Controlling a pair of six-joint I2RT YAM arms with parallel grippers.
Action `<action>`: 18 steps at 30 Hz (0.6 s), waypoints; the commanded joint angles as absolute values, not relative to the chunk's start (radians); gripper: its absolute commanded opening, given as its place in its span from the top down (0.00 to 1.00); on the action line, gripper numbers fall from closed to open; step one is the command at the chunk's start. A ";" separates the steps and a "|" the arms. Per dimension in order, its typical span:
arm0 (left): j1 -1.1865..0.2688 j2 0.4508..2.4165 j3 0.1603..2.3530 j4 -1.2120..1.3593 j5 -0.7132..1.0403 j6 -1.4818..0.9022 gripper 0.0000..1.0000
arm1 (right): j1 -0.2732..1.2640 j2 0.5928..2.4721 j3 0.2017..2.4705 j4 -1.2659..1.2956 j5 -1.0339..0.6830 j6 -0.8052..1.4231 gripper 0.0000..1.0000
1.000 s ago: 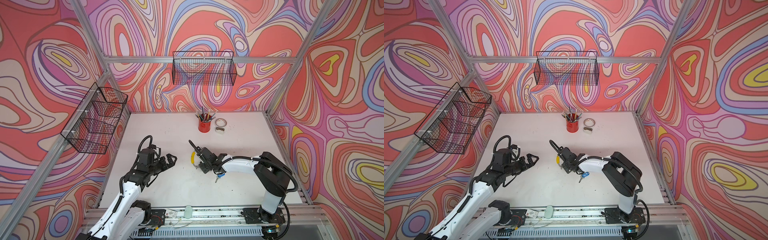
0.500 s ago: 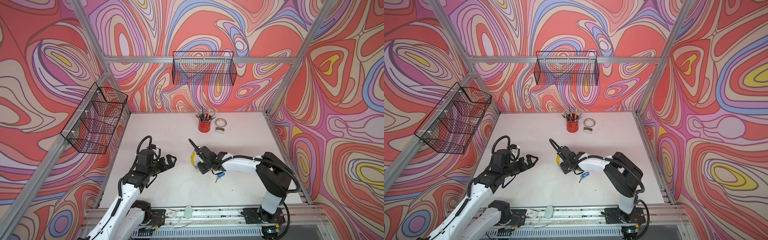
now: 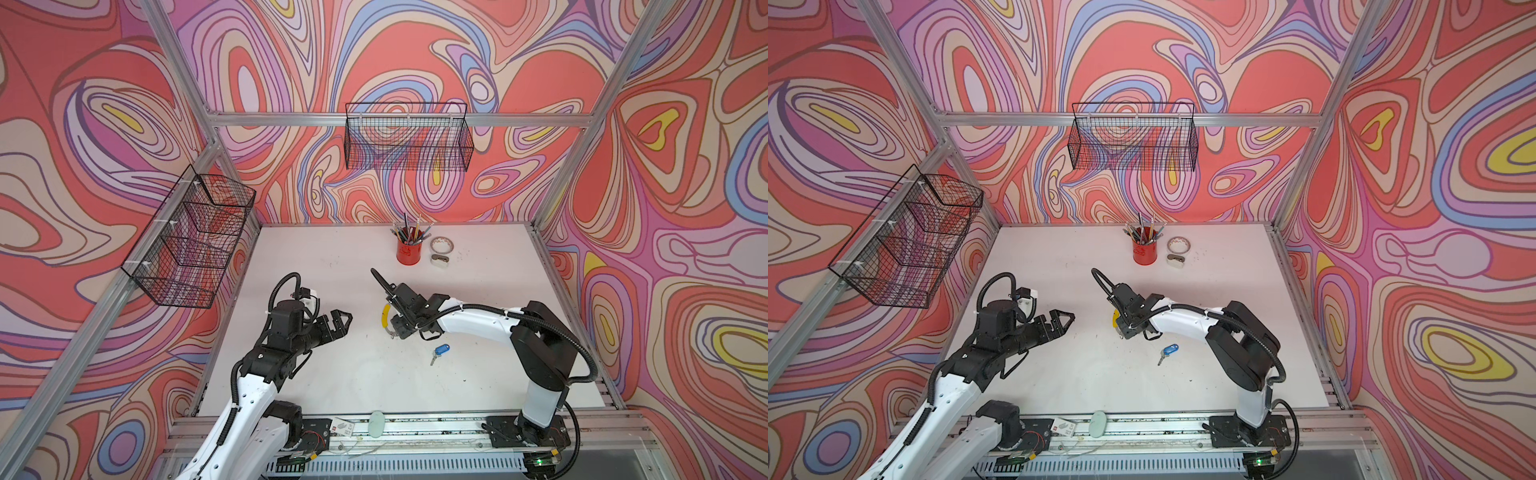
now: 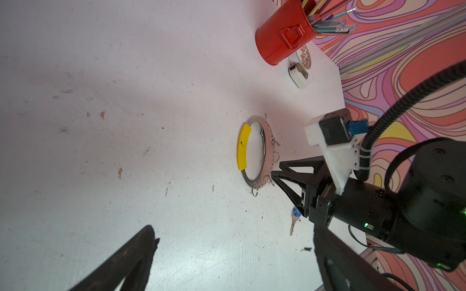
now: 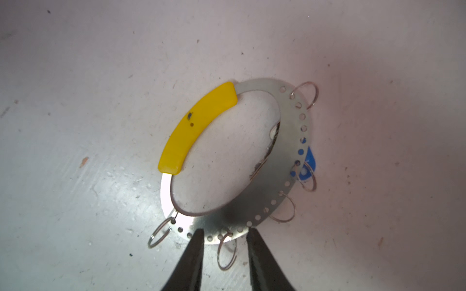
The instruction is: Put the keys on the keyring
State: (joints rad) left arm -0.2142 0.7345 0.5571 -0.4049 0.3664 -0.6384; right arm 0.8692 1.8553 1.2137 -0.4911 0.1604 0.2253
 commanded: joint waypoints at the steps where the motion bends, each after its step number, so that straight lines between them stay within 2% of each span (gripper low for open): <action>1: -0.207 0.732 0.580 -0.413 0.371 -0.619 0.00 | 0.868 1.891 1.232 -0.523 0.167 0.218 0.73; 18: -0.204 0.761 0.580 -0.392 0.379 -0.620 0.00 | 0.869 1.916 1.245 -0.552 0.244 0.203 0.88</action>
State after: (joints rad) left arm -0.2142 0.7567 0.5571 -0.4015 0.3679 -0.6384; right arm 0.8696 1.8957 1.2285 -0.5396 0.2153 0.2142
